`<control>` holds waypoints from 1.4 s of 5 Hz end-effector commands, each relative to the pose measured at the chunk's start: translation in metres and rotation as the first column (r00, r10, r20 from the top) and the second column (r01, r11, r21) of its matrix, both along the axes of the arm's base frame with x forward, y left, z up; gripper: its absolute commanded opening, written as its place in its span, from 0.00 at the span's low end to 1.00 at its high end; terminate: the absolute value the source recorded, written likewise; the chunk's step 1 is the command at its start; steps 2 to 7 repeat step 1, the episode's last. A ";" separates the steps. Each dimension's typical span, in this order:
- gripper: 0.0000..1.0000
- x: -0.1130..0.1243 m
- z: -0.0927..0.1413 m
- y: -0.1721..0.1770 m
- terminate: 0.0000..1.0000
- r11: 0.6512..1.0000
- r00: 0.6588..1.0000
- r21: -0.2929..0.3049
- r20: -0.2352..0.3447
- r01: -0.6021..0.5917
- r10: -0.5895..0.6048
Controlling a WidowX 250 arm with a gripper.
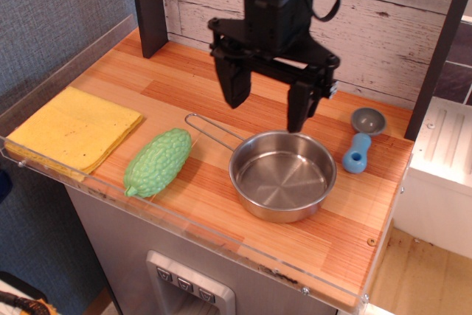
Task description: Move the spoon to the right top of the table.
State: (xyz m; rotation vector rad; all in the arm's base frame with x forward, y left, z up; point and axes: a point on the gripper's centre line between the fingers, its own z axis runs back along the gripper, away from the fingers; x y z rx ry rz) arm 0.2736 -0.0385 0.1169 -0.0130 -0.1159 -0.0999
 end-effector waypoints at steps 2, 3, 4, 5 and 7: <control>1.00 -0.007 0.017 -0.004 1.00 1.000 0.999 -0.005 0.049 0.002 -0.002; 1.00 -0.007 0.017 -0.004 1.00 1.000 0.999 -0.005 0.049 0.002 -0.002; 1.00 -0.007 0.017 -0.004 1.00 1.000 0.999 -0.005 0.049 0.002 -0.002; 1.00 -0.007 0.017 -0.004 1.00 1.000 0.999 -0.005 0.049 0.002 -0.002; 1.00 -0.007 0.017 -0.004 1.00 1.000 0.999 -0.005 0.049 0.002 -0.002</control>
